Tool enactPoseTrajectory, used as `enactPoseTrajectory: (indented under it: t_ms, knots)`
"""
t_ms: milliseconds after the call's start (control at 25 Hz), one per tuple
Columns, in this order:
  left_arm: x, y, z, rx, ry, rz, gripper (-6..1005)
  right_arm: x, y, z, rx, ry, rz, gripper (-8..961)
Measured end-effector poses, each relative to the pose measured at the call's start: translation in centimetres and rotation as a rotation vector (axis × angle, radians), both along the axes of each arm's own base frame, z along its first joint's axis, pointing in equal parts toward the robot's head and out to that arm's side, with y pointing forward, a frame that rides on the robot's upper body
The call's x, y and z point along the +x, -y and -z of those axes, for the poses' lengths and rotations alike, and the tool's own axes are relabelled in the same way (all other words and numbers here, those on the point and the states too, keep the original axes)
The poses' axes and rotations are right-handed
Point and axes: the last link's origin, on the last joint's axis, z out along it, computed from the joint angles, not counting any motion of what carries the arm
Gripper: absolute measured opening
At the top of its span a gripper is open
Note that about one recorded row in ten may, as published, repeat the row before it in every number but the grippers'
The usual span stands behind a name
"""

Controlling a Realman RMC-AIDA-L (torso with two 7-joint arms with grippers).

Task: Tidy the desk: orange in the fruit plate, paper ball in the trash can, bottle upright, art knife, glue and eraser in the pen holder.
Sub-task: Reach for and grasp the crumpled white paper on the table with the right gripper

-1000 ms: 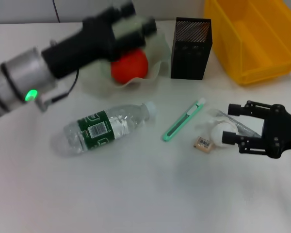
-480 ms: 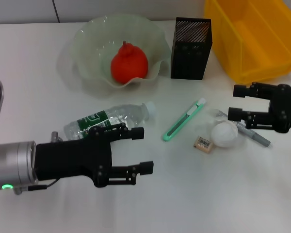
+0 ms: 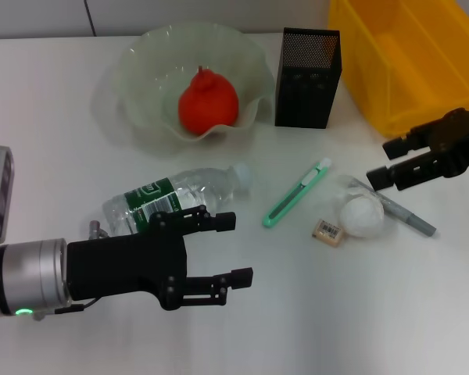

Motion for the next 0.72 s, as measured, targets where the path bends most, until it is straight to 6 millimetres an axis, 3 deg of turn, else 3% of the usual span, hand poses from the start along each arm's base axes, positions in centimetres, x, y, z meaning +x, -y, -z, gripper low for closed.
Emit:
enactPoseTrajectory:
  t_ms: [120,200,320,720]
  knots:
    - [0.2,-0.3,0.2,0.004,-0.010,0.006,808,-1.8,-0.8,1.3,-0.077,0.222,0.020,749]
    - [0.2,-0.4,0.3,0.003,-0.012,0.009,808,-2.0,-0.9,1.8,-0.088,0.266,0.015,748]
    - [0.5,-0.5,0.3,0.001,-0.013,0.017,808,-2.3,-1.2,4.2,-0.118,0.409,-0.032,747]
    - [0.5,-0.7,0.4,0.004,-0.015,0.010,808,-1.4,-1.8,8.0,-0.081,0.522,-0.147,743]
